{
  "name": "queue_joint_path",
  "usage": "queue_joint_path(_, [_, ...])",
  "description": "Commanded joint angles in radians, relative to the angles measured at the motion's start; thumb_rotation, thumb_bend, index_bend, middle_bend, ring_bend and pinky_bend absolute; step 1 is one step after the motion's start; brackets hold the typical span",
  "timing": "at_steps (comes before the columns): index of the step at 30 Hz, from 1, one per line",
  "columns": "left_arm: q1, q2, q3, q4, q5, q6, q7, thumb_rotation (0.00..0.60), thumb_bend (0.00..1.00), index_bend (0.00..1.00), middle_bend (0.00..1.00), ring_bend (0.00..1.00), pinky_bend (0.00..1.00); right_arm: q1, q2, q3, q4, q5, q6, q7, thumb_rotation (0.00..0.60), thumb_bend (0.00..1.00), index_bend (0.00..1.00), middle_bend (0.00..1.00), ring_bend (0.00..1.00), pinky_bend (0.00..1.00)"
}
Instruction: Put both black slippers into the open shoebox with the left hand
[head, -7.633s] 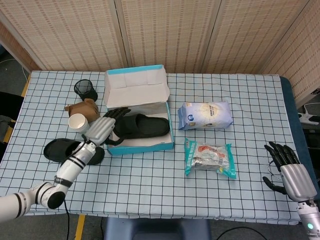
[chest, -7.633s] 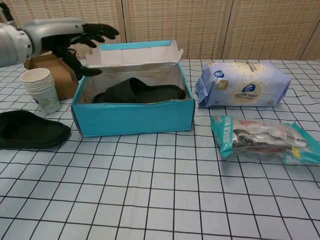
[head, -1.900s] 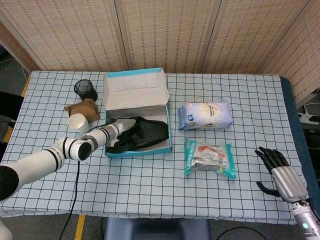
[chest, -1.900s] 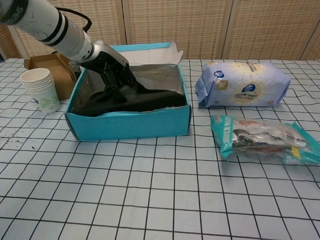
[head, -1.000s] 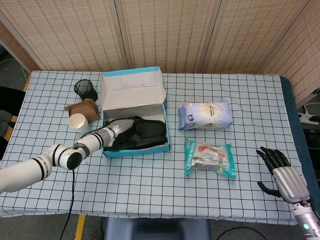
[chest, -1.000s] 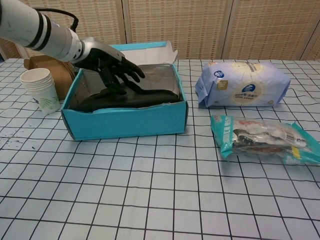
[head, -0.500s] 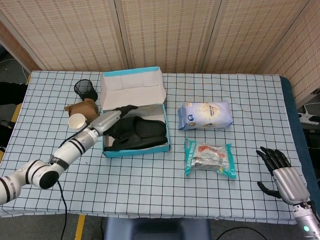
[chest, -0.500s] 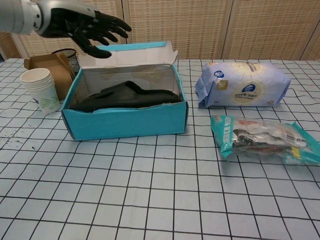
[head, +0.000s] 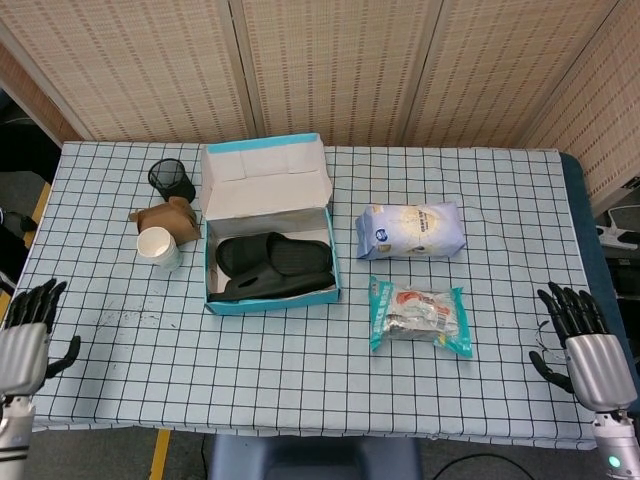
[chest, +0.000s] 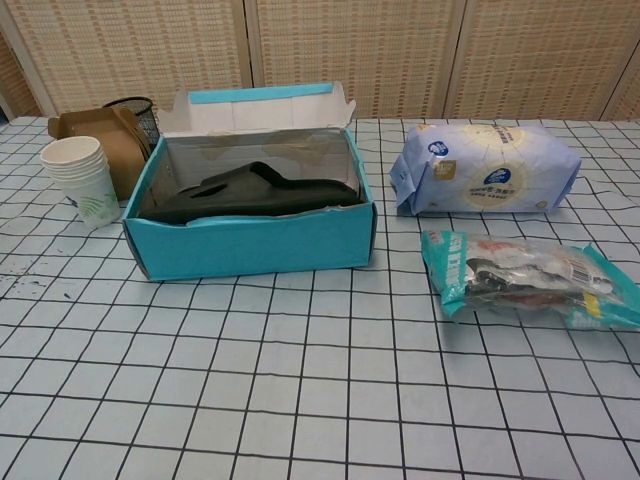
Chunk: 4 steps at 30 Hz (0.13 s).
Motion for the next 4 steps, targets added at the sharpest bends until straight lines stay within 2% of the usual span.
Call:
queue_joint_path(1, [0.05,-0.028,0.051,0.049,0.064,0.034,0.034,0.6,0.41,0.0,0.0,0.0,0.0,0.004,-0.001,0.001,-0.007,0.004,-0.016,-0.017,0.6,0.18,0.0,0.0,0.0,0.0])
queue_joint_path(4, [0.052,-0.032,0.043,0.046,0.077,0.039,0.059,0.6,0.41,0.0,0.0,0.0,0.0,0.006,-0.003,-0.001,-0.009,0.004,-0.025,-0.027,0.6,0.18,0.0,0.0,0.0,0.0])
